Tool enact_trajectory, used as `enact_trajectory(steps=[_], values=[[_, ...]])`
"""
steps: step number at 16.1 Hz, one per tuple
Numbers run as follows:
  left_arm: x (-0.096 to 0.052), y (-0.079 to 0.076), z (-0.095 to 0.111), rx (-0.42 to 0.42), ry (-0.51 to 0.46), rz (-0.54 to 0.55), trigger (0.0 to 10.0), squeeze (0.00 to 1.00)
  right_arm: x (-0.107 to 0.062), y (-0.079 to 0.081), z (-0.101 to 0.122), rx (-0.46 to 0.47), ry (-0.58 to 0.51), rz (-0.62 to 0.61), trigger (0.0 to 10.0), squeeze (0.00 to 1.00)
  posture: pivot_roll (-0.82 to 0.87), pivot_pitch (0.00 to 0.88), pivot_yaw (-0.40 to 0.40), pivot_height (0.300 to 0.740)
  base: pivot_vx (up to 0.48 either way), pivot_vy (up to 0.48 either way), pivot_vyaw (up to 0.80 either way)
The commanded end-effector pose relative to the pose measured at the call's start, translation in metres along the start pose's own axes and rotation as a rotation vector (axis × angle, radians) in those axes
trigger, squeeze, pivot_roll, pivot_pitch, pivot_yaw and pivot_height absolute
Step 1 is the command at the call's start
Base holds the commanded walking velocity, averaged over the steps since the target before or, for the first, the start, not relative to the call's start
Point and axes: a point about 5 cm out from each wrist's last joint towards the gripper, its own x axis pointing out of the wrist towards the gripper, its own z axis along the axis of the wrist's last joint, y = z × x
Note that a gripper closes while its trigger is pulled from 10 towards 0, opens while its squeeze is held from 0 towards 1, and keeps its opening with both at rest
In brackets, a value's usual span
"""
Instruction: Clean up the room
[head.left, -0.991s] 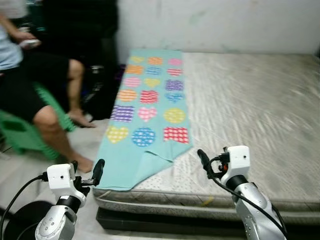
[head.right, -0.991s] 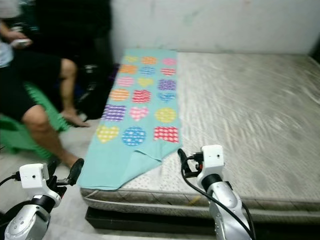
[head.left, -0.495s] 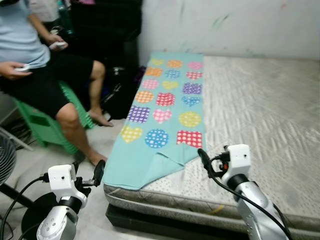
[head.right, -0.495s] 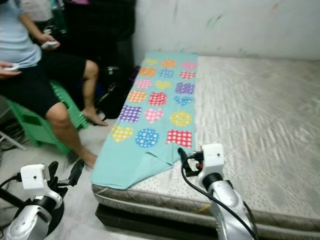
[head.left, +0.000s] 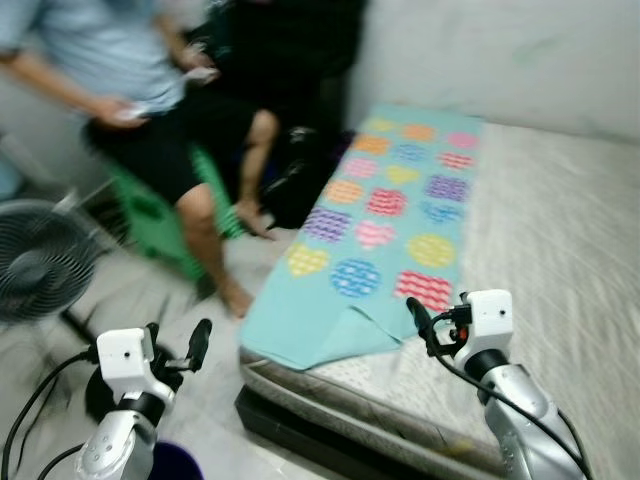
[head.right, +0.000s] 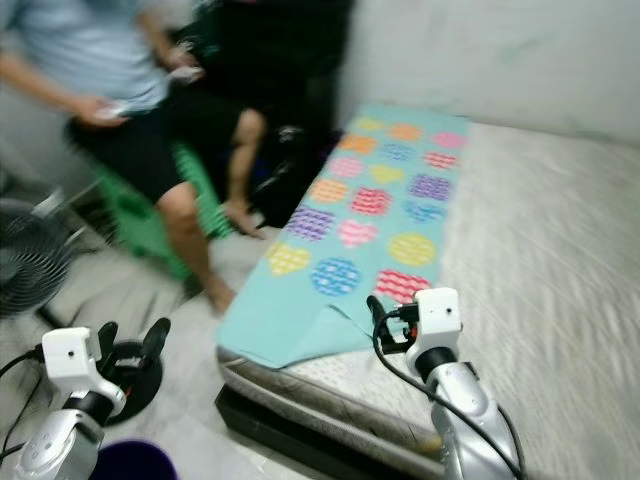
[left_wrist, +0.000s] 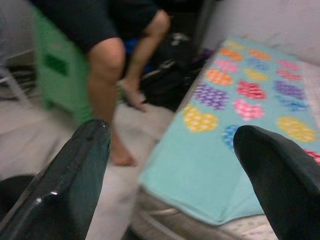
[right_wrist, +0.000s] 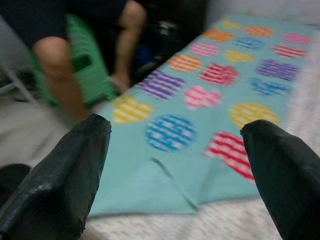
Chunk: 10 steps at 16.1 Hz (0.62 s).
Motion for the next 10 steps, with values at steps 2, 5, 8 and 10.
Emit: enact_trajectory(steps=[2,5,8,10], values=[[-0.0014,-0.0017,0.0028,-0.015,0.015,-0.009,10.0,0.00,-0.0058,0.0029,-0.0040,0.045,0.034,-0.009,10.0,0.00,-0.08,0.016,0.030,0.740,0.000,0.000,-0.39],[0.0000,-0.0013,0.0026,-0.013,0.018,-0.009,10.0,0.00,-0.0048,0.0031,-0.0039,0.039,0.033,-0.005,10.0,0.00,-0.08,0.013,0.033,0.740,0.000,0.000,-0.78],[0.0017,-0.0013,0.0030,-0.015,0.026,-0.007,10.0,0.00,-0.0047,0.0034,-0.0032,0.043,0.037,-0.009,10.0,0.00,-0.08,0.009,0.036,0.740,0.000,0.000,-0.73],[0.0028,-0.0015,0.0032,-0.014,0.029,-0.009,10.0,0.00,-0.0044,0.0034,-0.0029,0.046,0.035,-0.009,10.0,0.00,-0.08,0.008,0.037,0.740,0.000,0.000,-0.32]])
